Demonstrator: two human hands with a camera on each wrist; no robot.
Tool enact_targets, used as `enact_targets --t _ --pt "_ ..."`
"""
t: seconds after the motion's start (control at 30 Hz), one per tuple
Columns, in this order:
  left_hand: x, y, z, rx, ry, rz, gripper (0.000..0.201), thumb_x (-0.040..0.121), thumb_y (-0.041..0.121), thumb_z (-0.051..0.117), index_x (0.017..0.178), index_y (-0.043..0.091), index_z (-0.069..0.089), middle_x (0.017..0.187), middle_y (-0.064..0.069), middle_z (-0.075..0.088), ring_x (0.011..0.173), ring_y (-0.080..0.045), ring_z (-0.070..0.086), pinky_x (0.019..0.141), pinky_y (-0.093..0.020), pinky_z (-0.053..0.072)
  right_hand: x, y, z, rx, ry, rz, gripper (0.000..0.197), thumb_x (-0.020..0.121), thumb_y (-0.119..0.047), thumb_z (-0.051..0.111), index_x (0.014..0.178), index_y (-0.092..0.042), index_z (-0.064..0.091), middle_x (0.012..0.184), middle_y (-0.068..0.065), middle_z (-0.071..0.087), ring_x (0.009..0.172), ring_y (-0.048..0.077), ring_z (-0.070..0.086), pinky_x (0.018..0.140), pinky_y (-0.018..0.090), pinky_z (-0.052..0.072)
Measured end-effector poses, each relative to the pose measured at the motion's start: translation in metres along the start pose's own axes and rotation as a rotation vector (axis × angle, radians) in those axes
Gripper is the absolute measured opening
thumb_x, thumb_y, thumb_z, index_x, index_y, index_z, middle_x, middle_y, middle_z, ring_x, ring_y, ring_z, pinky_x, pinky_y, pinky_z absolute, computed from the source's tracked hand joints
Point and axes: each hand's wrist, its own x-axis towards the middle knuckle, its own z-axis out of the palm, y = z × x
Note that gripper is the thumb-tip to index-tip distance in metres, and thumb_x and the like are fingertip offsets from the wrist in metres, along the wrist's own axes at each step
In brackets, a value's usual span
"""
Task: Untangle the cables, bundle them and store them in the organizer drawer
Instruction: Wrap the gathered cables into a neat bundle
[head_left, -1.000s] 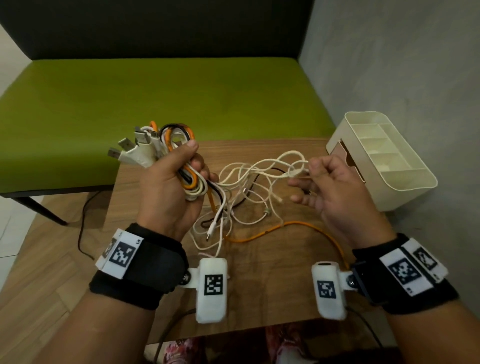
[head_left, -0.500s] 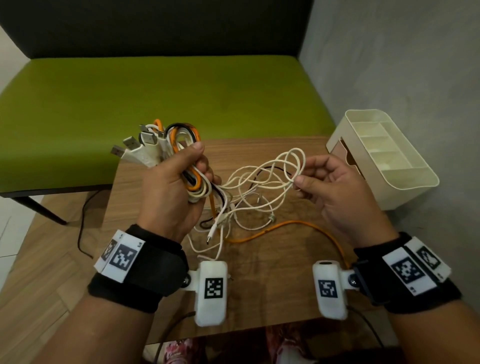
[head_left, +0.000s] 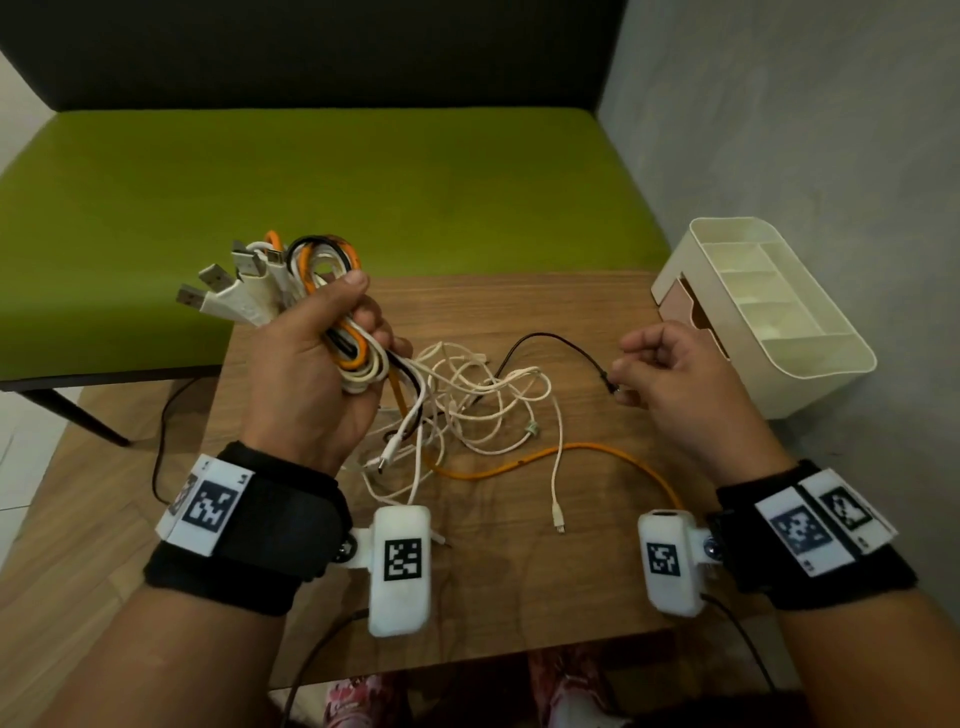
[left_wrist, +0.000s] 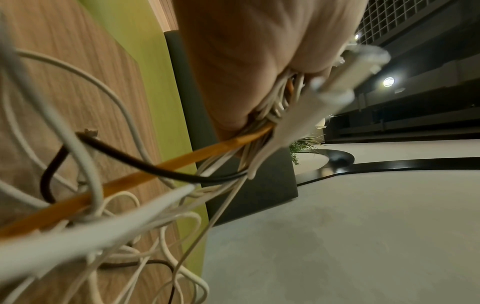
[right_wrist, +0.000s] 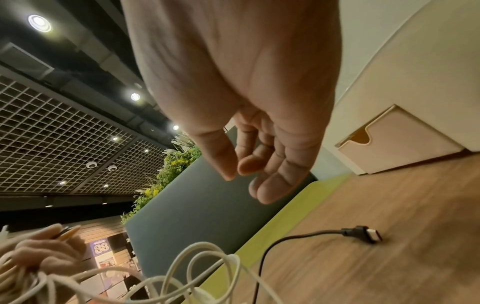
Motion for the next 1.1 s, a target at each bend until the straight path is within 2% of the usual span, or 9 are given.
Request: enact_targets --t 0.2,0.33,0.43,0.6,0.7,0.8,0.87,1.0,1.1 --pt "-0.001 -0.003 0.001 -0.004 -0.033 -0.016 0.018 0.094 0.015 0.049 0.076 0.016 0.049 0.054 0.005 0.044 0.049 -0.009 0.042 0.057 -0.025 0.042 -0.009 0.0 0.011 -0.148 -0.124 0.003 0.019 0.089 -0.02 0.071 0.106 -0.028 0.066 0.095 -0.013 0.066 0.074 -0.004 0.061 0.079 0.027 0.055" --pt "-0.001 -0.003 0.001 -0.012 -0.048 -0.021 0.018 0.094 0.015 0.049 0.076 0.016 0.048 0.054 0.006 0.044 0.048 -0.009 0.042 0.056 -0.025 0.043 -0.01 -0.002 0.023 -0.256 -0.251 0.09 0.026 0.092 -0.029 0.068 0.118 -0.029 0.064 0.108 -0.013 0.064 0.094 0.002 0.06 0.084 0.024 0.051" --pt "-0.001 -0.004 0.001 -0.009 -0.054 -0.02 0.018 0.094 0.015 0.049 0.076 0.016 0.049 0.054 0.006 0.044 0.048 -0.009 0.043 0.056 -0.025 0.044 -0.012 -0.003 0.034 -0.345 -0.304 0.071 0.014 0.089 -0.033 0.07 0.094 -0.02 0.069 0.089 -0.007 0.066 0.081 0.007 0.06 0.074 0.027 0.048" --pt "0.001 0.003 -0.004 -0.006 -0.024 0.004 0.018 0.095 0.015 0.048 0.077 0.016 0.049 0.055 0.005 0.044 0.049 -0.009 0.042 0.056 -0.026 0.044 -0.011 -0.014 0.025 -0.282 -0.211 0.048 0.008 0.093 -0.024 0.066 0.086 -0.021 0.069 0.08 0.003 0.071 0.072 0.016 0.068 0.068 0.038 0.057" --pt "0.003 0.005 -0.008 -0.01 -0.008 0.012 0.018 0.095 0.015 0.048 0.078 0.016 0.049 0.055 0.005 0.044 0.049 -0.01 0.042 0.056 -0.026 0.044 -0.01 -0.016 0.012 -0.448 -0.009 -0.138 0.008 0.087 -0.024 0.066 0.081 -0.024 0.069 0.073 -0.003 0.068 0.068 0.015 0.063 0.063 0.031 0.051" --pt "0.001 0.001 -0.005 0.019 -0.02 0.009 0.016 0.095 0.015 0.049 0.079 0.015 0.049 0.055 0.005 0.044 0.049 -0.01 0.043 0.056 -0.026 0.045 -0.008 -0.014 0.008 -0.617 0.163 -0.309 0.009 0.084 -0.02 0.066 0.09 -0.025 0.072 0.096 -0.003 0.054 0.077 0.014 0.053 0.071 0.026 0.04" --pt "0.0 -0.001 -0.003 0.029 -0.017 0.005 0.016 0.095 0.015 0.049 0.079 0.015 0.049 0.055 0.005 0.044 0.049 -0.01 0.043 0.056 -0.026 0.045 -0.008 -0.012 0.006 -0.577 0.159 -0.334 0.013 0.083 -0.017 0.066 0.093 -0.025 0.071 0.1 -0.001 0.052 0.077 0.015 0.056 0.076 0.031 0.048" --pt "0.002 0.002 -0.006 0.019 0.006 0.013 0.017 0.096 0.014 0.048 0.079 0.015 0.049 0.055 0.005 0.044 0.048 -0.01 0.043 0.056 -0.026 0.044 -0.01 -0.013 0.001 -0.408 0.083 -0.343 0.014 0.081 -0.016 0.067 0.086 -0.029 0.07 0.092 -0.004 0.055 0.072 0.019 0.064 0.069 0.045 0.057" --pt "0.003 0.002 -0.006 0.023 0.018 0.013 0.018 0.095 0.014 0.048 0.078 0.015 0.049 0.054 0.005 0.044 0.049 -0.01 0.042 0.056 -0.026 0.043 -0.008 -0.012 -0.001 -0.387 0.026 -0.332 0.018 0.083 -0.014 0.068 0.086 -0.031 0.07 0.09 -0.007 0.053 0.076 0.02 0.063 0.065 0.047 0.059"
